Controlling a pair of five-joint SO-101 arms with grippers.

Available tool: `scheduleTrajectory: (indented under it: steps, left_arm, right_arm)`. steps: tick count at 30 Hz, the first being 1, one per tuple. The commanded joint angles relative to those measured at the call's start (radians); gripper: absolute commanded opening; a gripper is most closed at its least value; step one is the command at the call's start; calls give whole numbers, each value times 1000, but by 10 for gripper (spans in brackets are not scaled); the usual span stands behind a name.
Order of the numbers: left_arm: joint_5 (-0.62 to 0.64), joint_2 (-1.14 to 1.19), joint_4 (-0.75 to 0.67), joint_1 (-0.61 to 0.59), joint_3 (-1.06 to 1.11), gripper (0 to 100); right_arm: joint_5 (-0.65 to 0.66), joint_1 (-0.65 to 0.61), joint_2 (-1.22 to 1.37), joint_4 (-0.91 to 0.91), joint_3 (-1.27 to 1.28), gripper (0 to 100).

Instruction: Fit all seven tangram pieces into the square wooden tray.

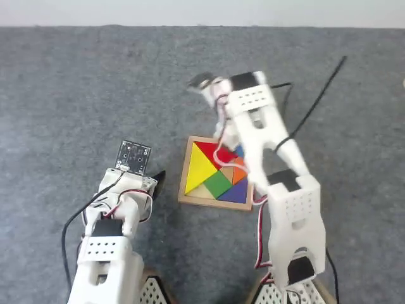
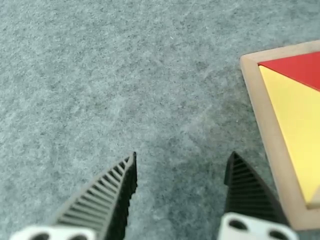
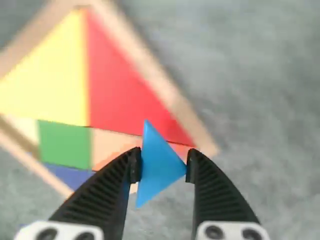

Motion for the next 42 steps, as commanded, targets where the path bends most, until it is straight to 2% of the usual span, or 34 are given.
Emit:
scheduleTrajectory:
  steps: [1,6,10,13,16,19,27,42]
  left_arm:
    - [-9,-18,-21,-5,-5,280]
    - [-9,-18,-21,-5,-5,280]
    - [-9,-18,-21,-5,-5,280]
    - [-6,-18,-18,-32,-12,280]
    - [6,-11,-18,-112,-31,280]
    - [71,-9,-21,-157,-45,280]
    - [77,-9,-21,-157,-44,280]
    - [77,-9,-21,-157,-42,280]
  right_arm:
    - [78,-58,-159,-28,97,94]
    - [161,-97,-337,-196,407,94]
    - [176,-173,-453,-361,657,95]
    - [170,-202,-487,-421,746,94]
    - [163,-203,-489,-430,763,94]
    - [164,-220,-489,-430,764,94]
    - [166,-338,-489,-475,793,95]
    - [132,-361,-492,-463,792,98]
